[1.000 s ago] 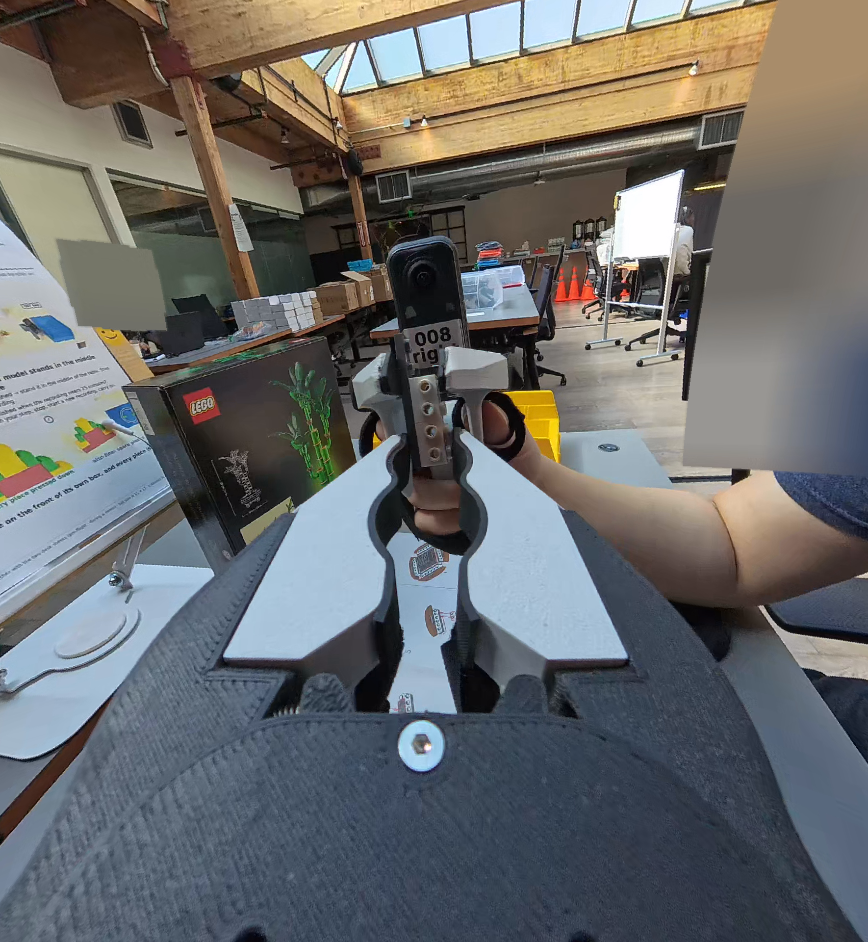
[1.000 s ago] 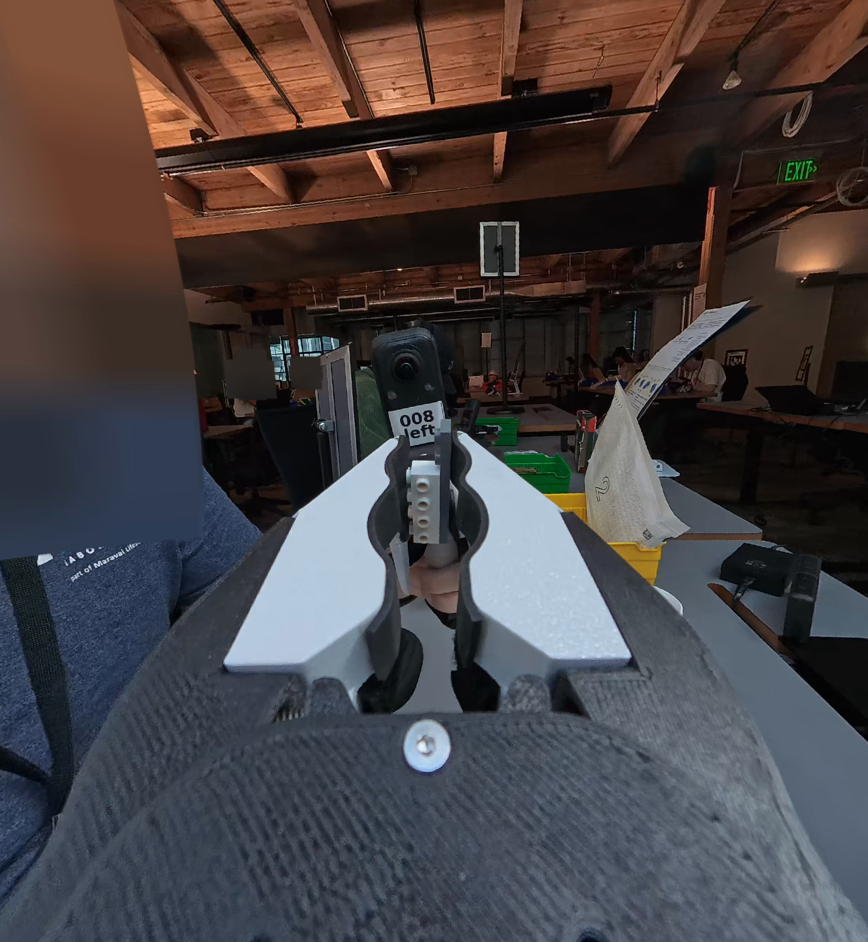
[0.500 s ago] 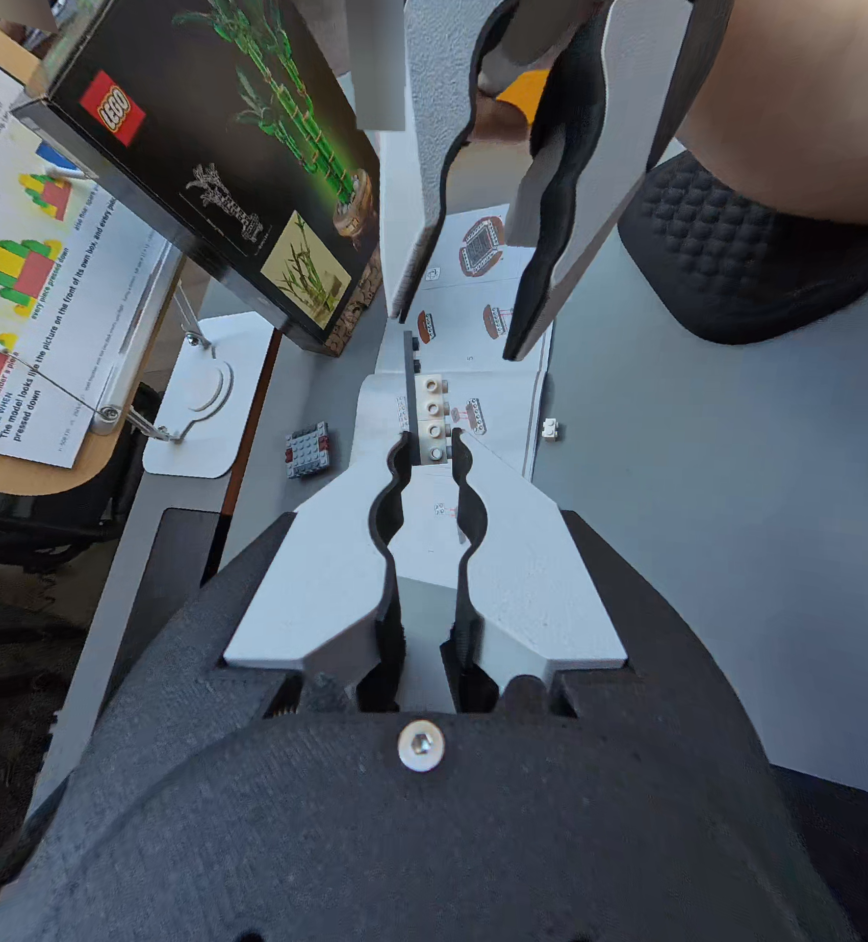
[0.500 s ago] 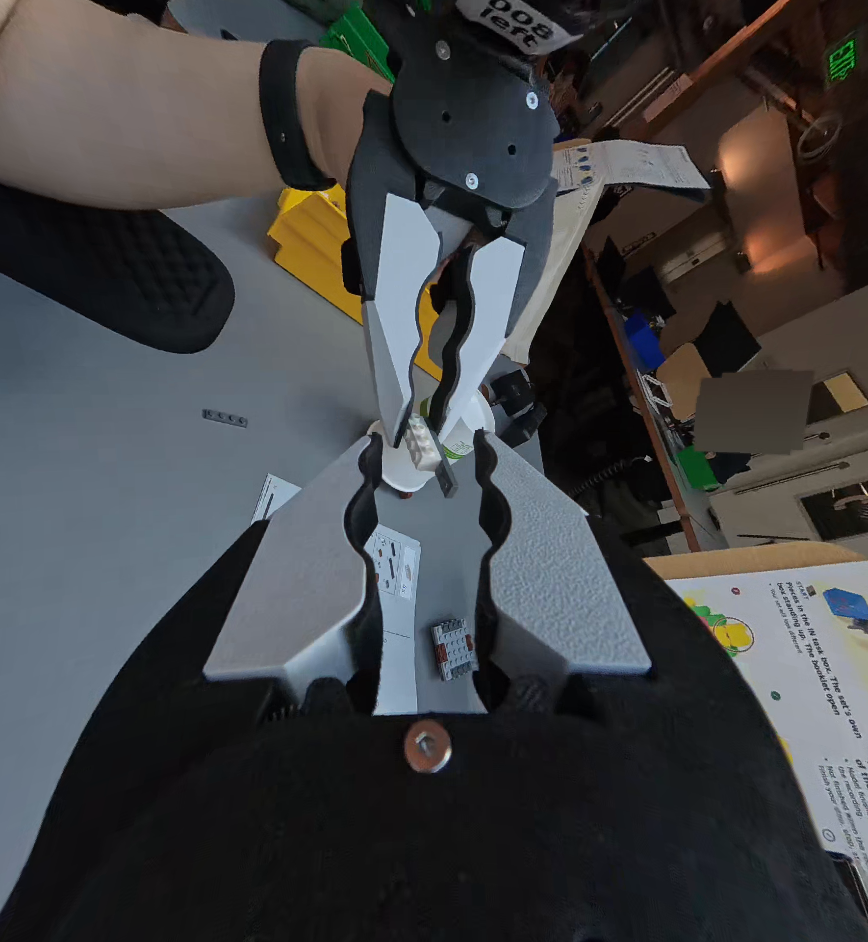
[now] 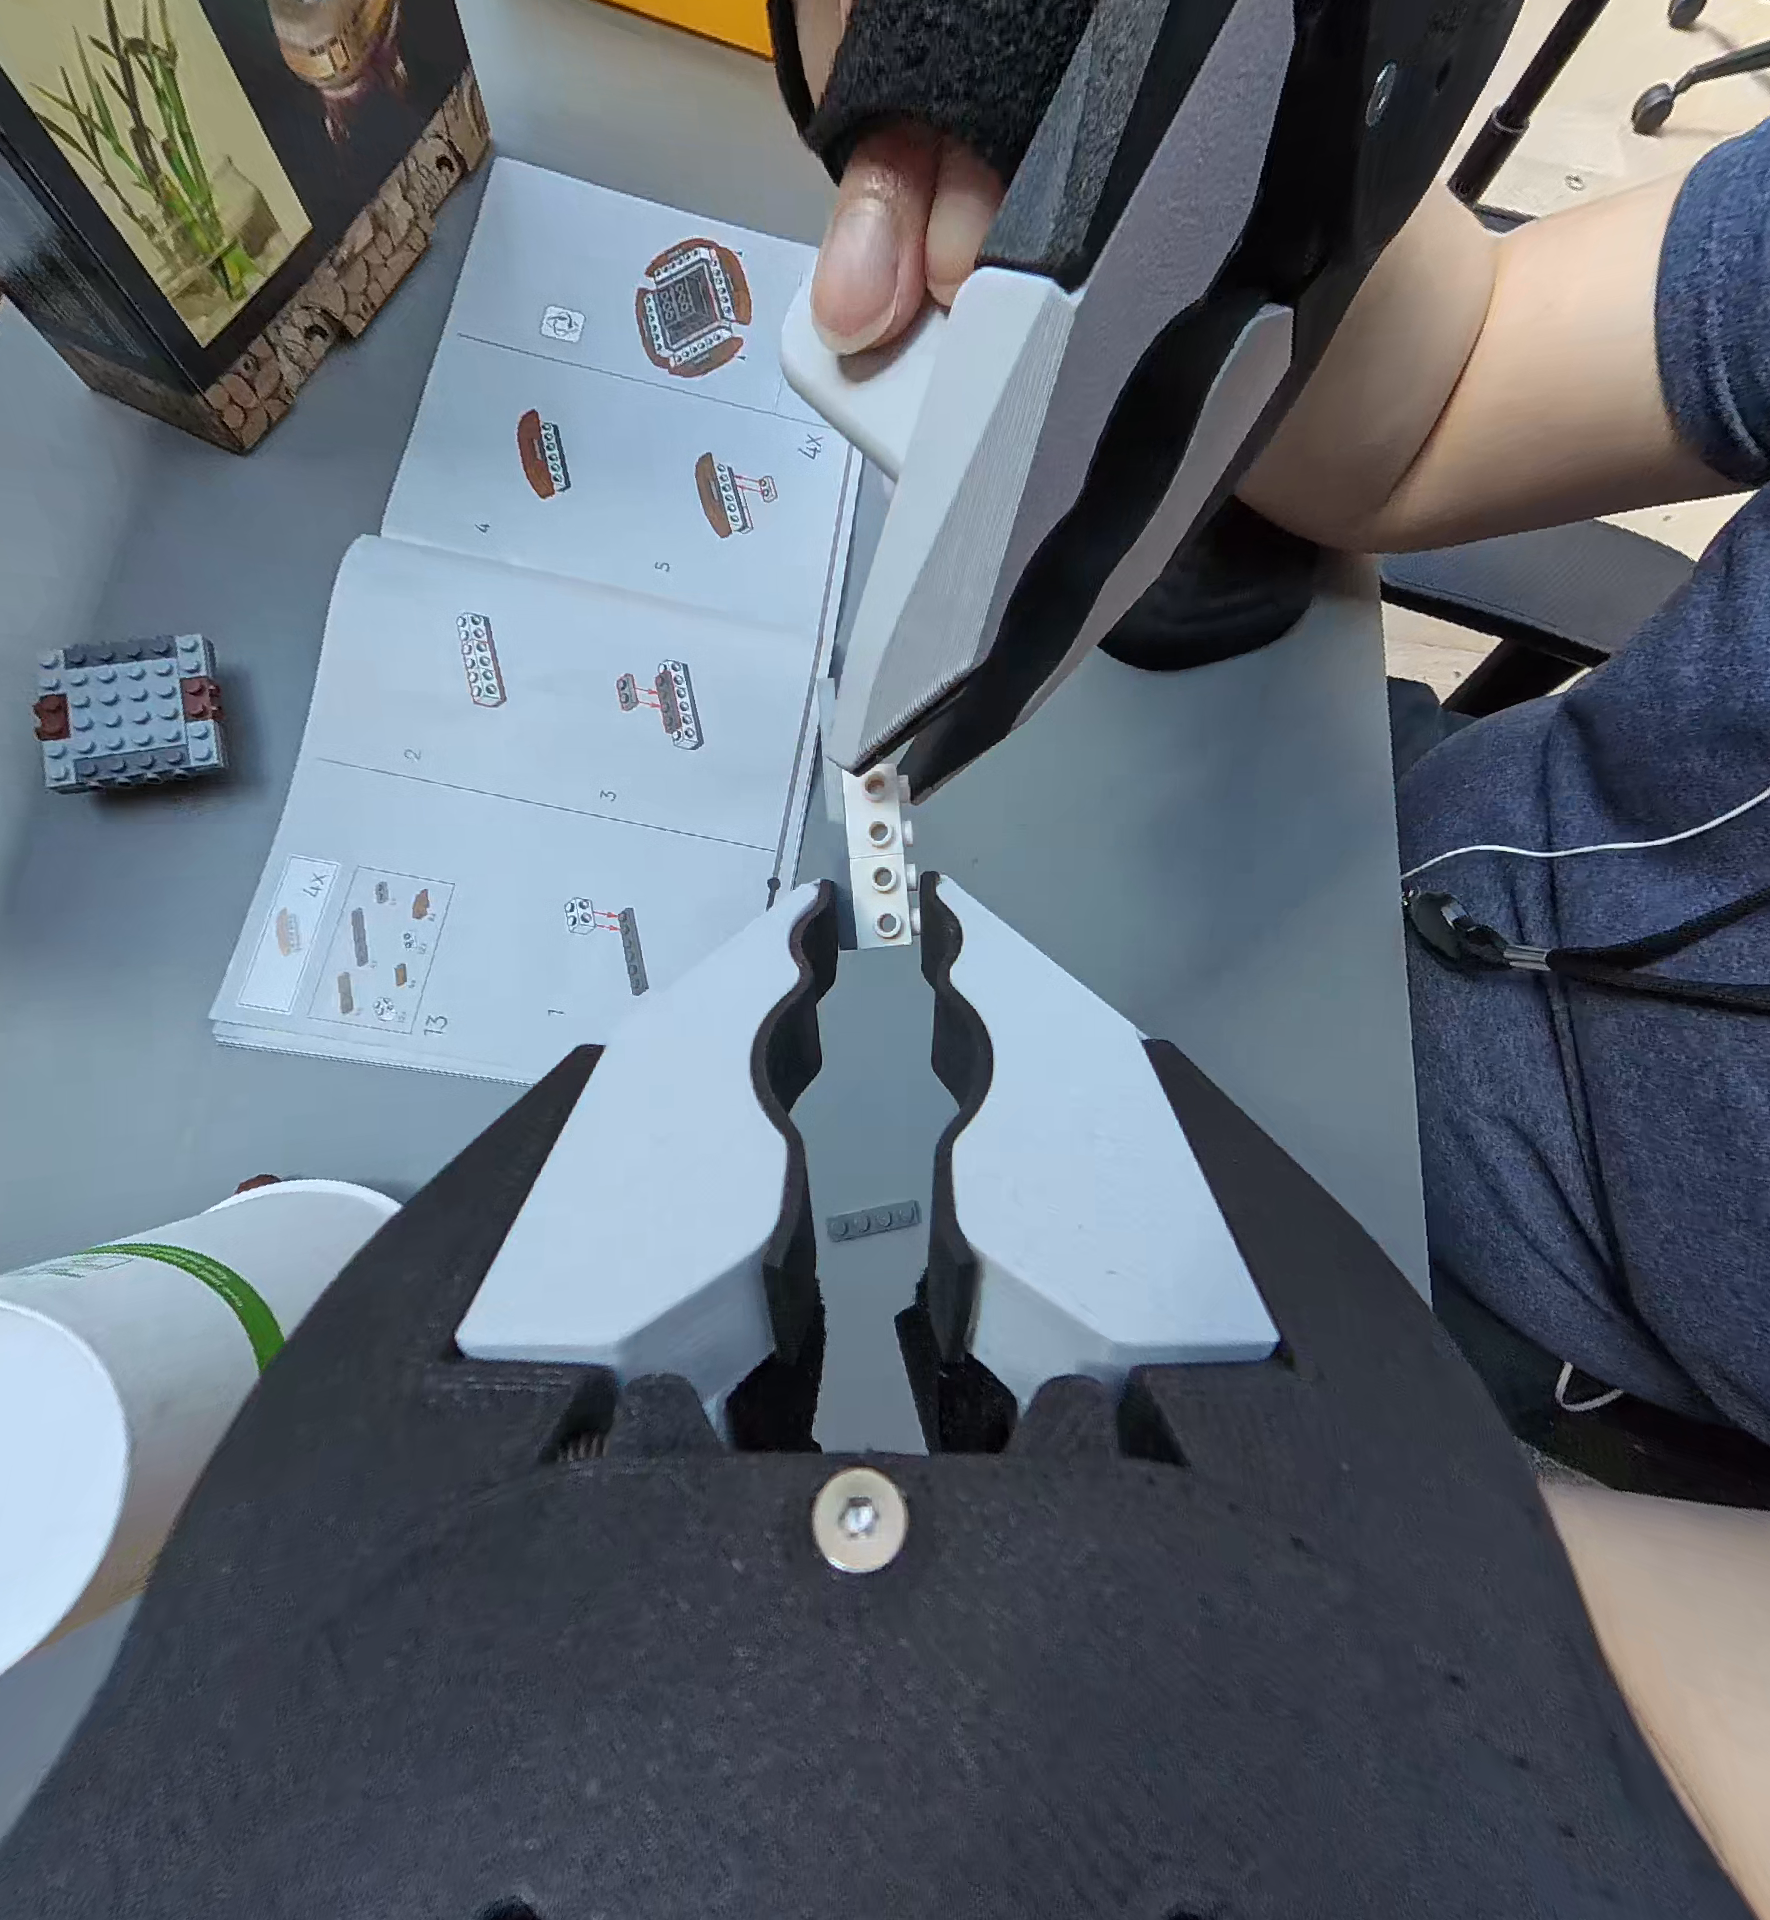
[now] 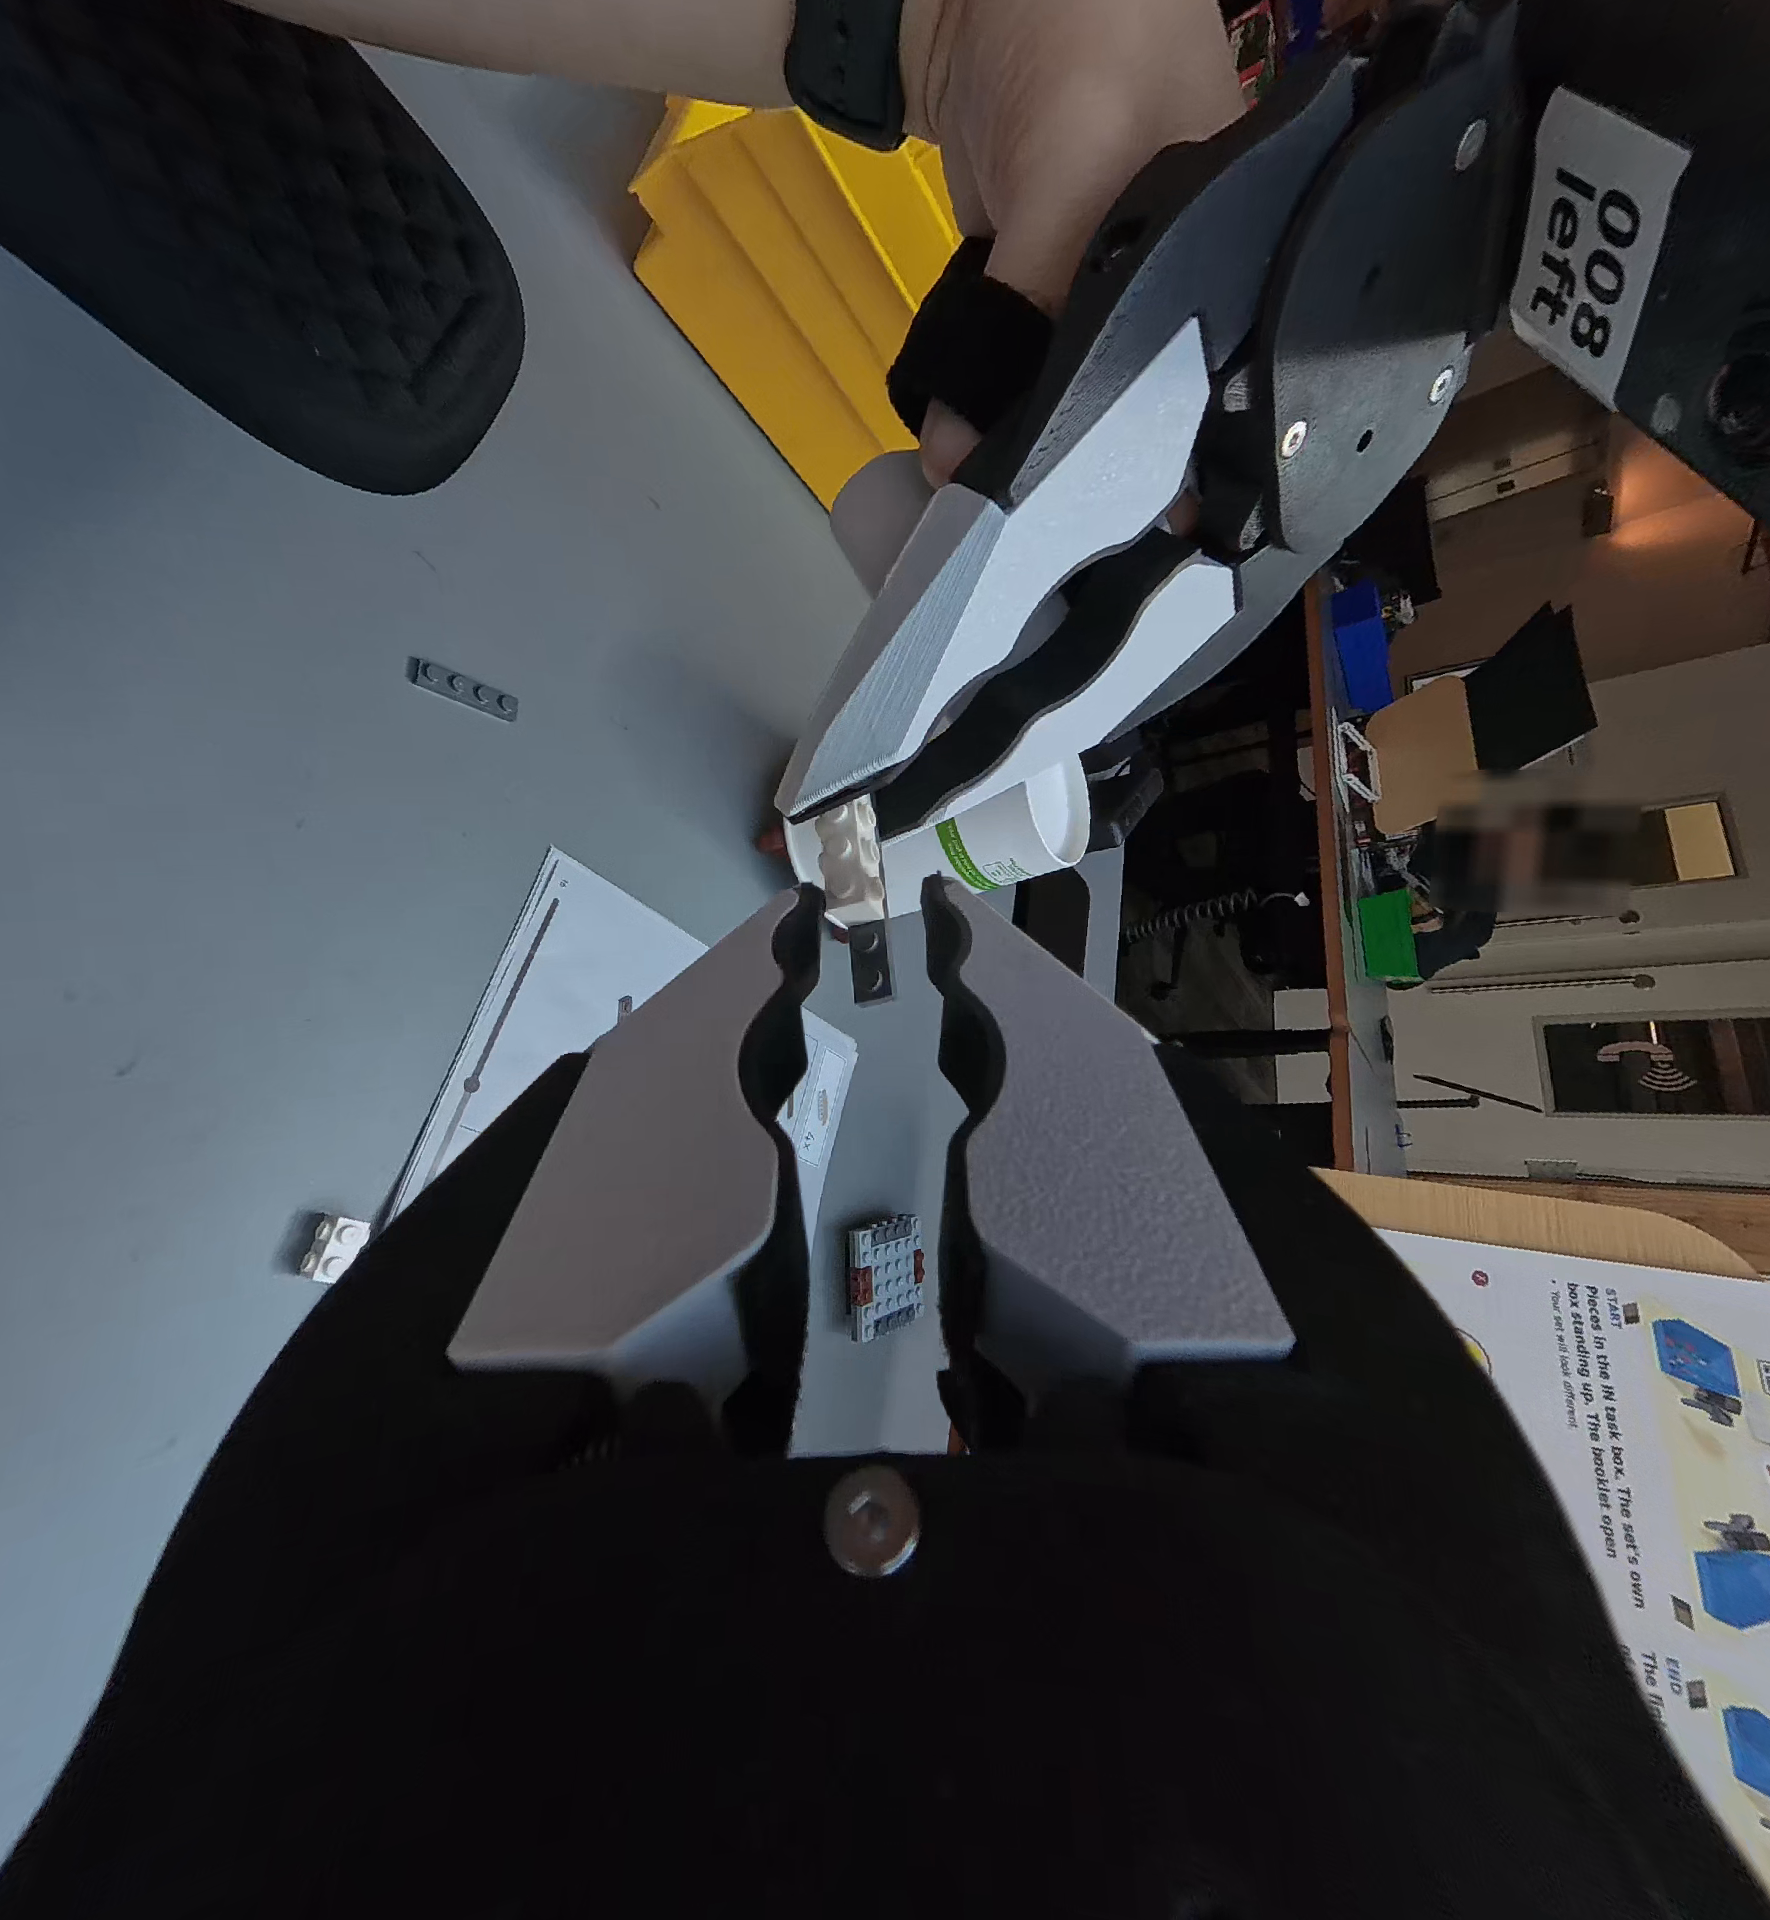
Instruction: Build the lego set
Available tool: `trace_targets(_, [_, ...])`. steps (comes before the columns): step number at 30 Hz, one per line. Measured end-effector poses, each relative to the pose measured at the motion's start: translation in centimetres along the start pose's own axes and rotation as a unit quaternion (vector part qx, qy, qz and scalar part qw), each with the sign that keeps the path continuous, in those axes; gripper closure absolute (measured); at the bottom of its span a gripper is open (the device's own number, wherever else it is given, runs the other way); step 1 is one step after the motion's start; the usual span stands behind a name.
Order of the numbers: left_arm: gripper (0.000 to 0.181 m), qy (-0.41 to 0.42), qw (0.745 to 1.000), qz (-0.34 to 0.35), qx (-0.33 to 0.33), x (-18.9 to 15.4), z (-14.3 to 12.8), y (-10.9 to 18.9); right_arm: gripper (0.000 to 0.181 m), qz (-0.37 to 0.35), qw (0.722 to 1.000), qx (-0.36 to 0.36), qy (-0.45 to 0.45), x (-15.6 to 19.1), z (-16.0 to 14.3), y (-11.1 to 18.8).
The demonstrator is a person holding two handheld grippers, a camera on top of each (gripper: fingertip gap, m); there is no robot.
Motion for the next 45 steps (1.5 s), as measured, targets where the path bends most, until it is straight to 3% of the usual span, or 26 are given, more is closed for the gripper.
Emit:
trace_targets(2, [0.168,0.001,1.000,-0.004,-0.004,0.1,0.1,-0.1,0.170,0.012,1.000,-0.008,-0.009,0.3,-0.1,0.0])
trace_targets(11, [0.167,-0.001,0.998,-0.041,-0.036,0.0,0.8,-0.3,0.173,0.042,0.992,-0.053,-0.111,0.0,-0.9,0.8])
trace_targets(15, [0.140,-0.042,0.997,0.015,-0.065,0.9,1.3,-0.4,0.172,0.048,0.980,-0.033,-0.189,-0.4,-3.1,0.9])
trace_targets(20, [0.129,-0.164,0.967,0.176,-0.087,2.3,3.1,-1.0,0.173,0.081,0.926,-0.064,-0.362,-1.0,-5.0,0.6])
trace_targets(24, [0.158,-0.274,0.913,0.294,-0.066,2.8,3.9,-2.3,0.173,0.137,0.851,-0.112,-0.495,-1.0,-5.9,0.6])
trace_targets(26, [0.159,-0.272,0.915,0.292,-0.053,3.1,3.6,-3.3,0.173,0.149,0.830,-0.126,-0.523,-0.8,-6.5,0.7])
trace_targets(32, [0.167,-0.217,0.949,0.217,-0.065,3.1,3.1,-4.1,0.173,0.159,0.850,-0.118,-0.489,0.1,-6.8,0.7])
trace_targets(37, [0.172,-0.187,0.963,0.170,-0.092,2.9,3.2,-3.8,0.172,0.150,0.861,-0.138,-0.465,-0.2,-6.4,1.0])
trace_targets(38, [0.172,-0.179,0.967,0.158,-0.094,2.7,3.2,-3.6,0.171,0.140,0.871,-0.140,-0.450,-0.3,-6.3,1.1])
trace_targets(40, [0.172,-0.157,0.974,0.137,-0.088,2.7,3.0,-3.2,0.146,0.088,0.903,-0.140,-0.398,-1.0,-6.4,1.8])
trace_targets(45, [0.172,-0.053,0.994,0.040,-0.087,2.1,2.3,-1.4,0.149,0.000,0.979,-0.114,-0.169,-1.3,-3.6,3.1])
Point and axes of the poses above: each gripper's, where its closed fingertips meet, y back along the fingers, z out of its top, x = y × z across the jaws, the point moved 3 cm from there along y, back along the fingers, and after that the axes turned 9 degrees about y, right-handed, at the moved point
